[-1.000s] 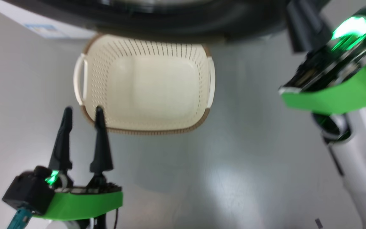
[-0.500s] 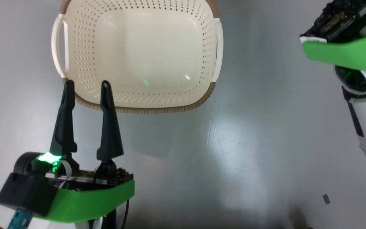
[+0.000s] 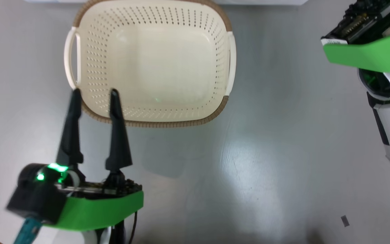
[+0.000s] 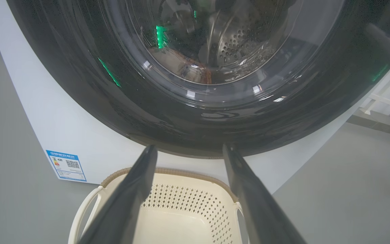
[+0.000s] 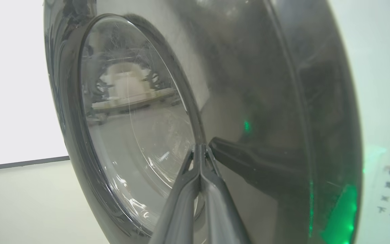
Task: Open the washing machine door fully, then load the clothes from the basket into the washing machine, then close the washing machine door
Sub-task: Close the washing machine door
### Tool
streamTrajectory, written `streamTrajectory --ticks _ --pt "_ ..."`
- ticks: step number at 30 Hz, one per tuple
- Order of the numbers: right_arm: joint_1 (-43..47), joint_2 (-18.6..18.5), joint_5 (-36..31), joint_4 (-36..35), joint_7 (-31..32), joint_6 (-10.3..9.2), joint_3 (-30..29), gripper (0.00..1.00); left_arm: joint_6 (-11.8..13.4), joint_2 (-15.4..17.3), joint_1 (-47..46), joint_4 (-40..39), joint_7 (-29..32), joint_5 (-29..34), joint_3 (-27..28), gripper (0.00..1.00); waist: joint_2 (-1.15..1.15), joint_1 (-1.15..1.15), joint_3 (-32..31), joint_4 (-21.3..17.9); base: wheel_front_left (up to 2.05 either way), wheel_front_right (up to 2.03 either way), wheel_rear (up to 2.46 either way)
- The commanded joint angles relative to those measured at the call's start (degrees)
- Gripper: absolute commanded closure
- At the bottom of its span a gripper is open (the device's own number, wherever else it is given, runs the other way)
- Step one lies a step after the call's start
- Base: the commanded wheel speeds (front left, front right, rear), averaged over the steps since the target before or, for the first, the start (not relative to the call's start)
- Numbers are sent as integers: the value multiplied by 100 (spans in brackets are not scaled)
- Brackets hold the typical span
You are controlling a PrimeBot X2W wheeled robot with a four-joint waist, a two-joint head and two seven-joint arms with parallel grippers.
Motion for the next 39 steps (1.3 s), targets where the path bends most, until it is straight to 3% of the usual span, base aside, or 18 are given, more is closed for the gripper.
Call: streamTrajectory --ticks 1,9,12,14,16,17,18,28,39 --pt "220 -14 -15 -83 -25 -125 -165 100 -68 52 161 54 -29 140 155 0 0 0 -163 -11 0 0 0" --pt "997 107 -16 -53 -25 -125 -316 99 -127 52 140 1024 -29 -33 205 0 0 0 -918 -63 0 0 0" --pt "1386 150 -66 -56 -25 -125 -352 71 -184 52 124 1363 -29 -146 271 0 0 0 -1271 -94 0 0 0" --pt "1798 215 -120 -50 -25 -125 -401 45 -280 52 128 1591 -29 -228 374 0 0 0 -1650 -138 0 0 0" --pt "2077 268 -160 -25 -25 -125 -415 13 -369 52 163 1753 -29 -279 450 0 0 0 -1924 -176 0 0 0" --pt "2213 299 -176 -14 -25 -125 -411 4 -391 52 187 1831 -29 -263 507 0 0 0 -2065 -202 0 0 0" --pt "2343 333 -193 -5 -25 -125 -412 0 -417 52 215 1901 -29 -268 559 0 0 0 -2206 -229 0 0 0" --pt "3706 686 -441 91 -25 -125 -517 0 -834 52 696 2789 -29 -323 924 0 0 0 -3700 -371 0 0 0" --pt "4996 746 -788 -44 -25 -125 -847 0 -1068 52 1186 3154 -29 -366 952 0 0 0 -4424 -359 0 0 0"
